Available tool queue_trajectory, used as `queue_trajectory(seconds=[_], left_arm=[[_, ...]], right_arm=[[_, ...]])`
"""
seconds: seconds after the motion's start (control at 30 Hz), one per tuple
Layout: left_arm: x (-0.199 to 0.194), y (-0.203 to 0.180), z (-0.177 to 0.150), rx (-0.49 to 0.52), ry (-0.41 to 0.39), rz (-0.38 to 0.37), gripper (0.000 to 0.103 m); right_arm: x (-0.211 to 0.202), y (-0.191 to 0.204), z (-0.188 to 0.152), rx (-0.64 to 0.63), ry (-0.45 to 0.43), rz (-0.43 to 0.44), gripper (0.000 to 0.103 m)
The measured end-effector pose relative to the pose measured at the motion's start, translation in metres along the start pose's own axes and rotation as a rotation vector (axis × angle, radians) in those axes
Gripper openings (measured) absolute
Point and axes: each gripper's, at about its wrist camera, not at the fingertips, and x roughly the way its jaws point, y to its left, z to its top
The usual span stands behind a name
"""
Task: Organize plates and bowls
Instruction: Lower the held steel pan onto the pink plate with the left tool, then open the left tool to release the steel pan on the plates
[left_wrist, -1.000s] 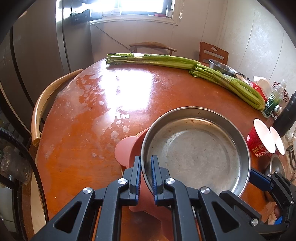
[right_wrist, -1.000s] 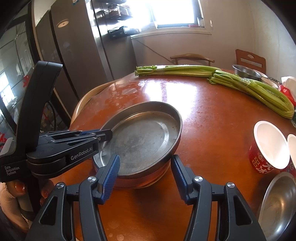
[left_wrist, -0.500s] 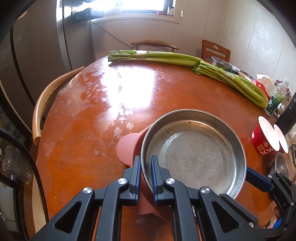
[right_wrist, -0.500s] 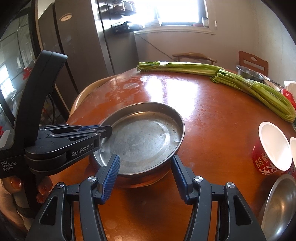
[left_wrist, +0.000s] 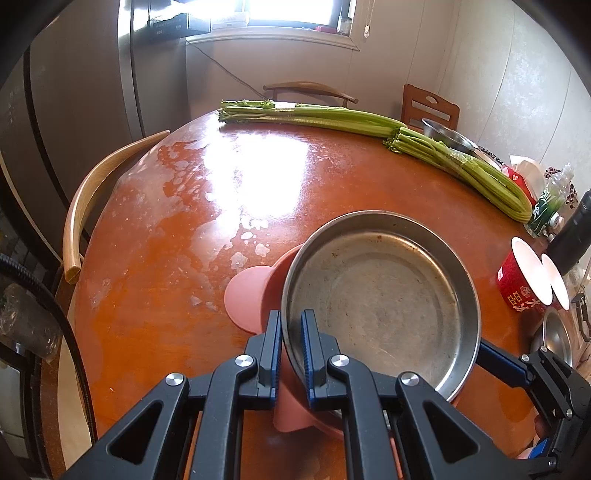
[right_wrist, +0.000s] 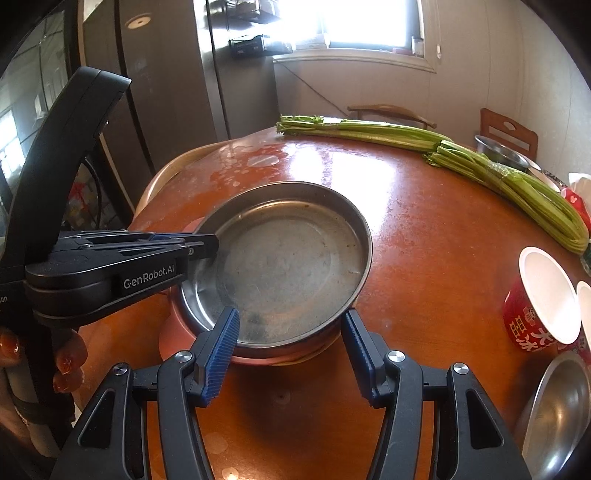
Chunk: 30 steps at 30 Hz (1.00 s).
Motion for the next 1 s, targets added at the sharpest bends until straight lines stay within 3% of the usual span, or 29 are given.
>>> queue_trajectory(seconds=[0.53, 1.0], left_arm=[[-0.009, 0.006, -0.003, -0.028, -0.01, -0.034, 0.011], [-0.013, 0.003, -0.003, -0.026, -0.013, 0.0, 0.011]], right_arm=[[-0.01, -0.003, 0.001, 0.02, -0.011, 0.04, 0.06], [-0.02, -0.008, -0.001, 0.038, -0.024, 0.051, 0.06]])
